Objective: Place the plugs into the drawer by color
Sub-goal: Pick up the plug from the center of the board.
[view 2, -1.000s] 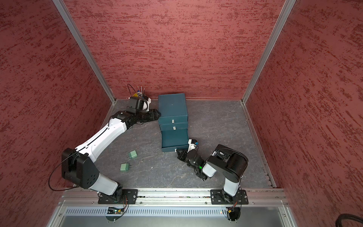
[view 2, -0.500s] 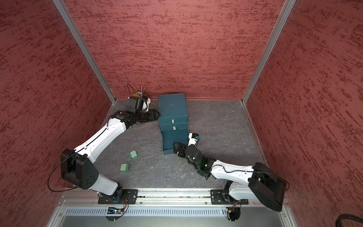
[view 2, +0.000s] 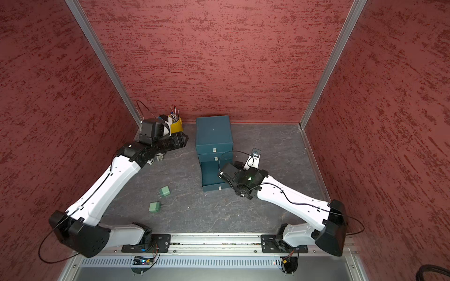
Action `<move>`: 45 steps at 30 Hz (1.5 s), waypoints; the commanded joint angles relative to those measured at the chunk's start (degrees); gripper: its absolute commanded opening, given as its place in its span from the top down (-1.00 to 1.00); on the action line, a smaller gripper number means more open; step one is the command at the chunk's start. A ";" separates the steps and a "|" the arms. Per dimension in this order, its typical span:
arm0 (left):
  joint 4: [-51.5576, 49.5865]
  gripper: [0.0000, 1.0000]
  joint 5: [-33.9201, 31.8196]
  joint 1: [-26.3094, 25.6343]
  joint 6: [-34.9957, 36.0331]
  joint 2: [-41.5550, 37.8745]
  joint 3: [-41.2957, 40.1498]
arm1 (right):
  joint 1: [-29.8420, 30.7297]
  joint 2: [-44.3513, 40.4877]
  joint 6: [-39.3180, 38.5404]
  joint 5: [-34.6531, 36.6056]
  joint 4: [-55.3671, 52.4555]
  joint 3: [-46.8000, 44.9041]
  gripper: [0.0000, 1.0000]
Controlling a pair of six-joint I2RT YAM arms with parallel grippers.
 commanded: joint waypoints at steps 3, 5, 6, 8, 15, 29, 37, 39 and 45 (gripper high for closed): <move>-5.84 -0.36 -8.65 0.29 -2.87 -9.34 -4.63 | -1.30 -9.09 -23.60 -1.40 13.26 -1.62 -0.97; -8.46 -0.39 -12.67 0.45 -4.27 -13.52 -7.36 | -3.25 -12.18 -31.51 -10.68 21.62 -3.77 -0.97; -10.24 -0.41 -14.66 0.53 -5.56 -15.64 -8.93 | -4.43 -13.15 -33.12 -13.55 23.26 -3.69 -0.97; -13.59 -0.45 -17.07 0.46 -8.57 -19.73 -12.39 | -5.71 -12.72 -34.53 -15.49 21.67 -1.70 -0.97; -24.51 -0.57 -20.22 0.87 -24.90 -33.67 -28.01 | -8.78 -13.15 -35.97 -22.16 19.22 -0.29 -0.97; -8.23 -0.66 -8.85 11.67 -29.16 -25.24 -45.21 | -9.26 -19.33 -31.13 -25.21 19.19 -9.16 -0.94; 3.82 -0.42 -2.99 14.68 -24.97 -10.45 -42.25 | -9.36 -20.92 -29.88 -27.00 20.99 -12.75 -0.84; 2.70 -0.39 -4.57 14.02 -24.66 -7.35 -40.66 | -9.31 -20.90 -29.79 -27.44 21.61 -13.18 -0.80; -0.03 -0.27 -8.64 13.55 -23.67 -2.69 -38.82 | -9.31 -22.20 -28.76 -27.84 22.04 -14.13 -0.75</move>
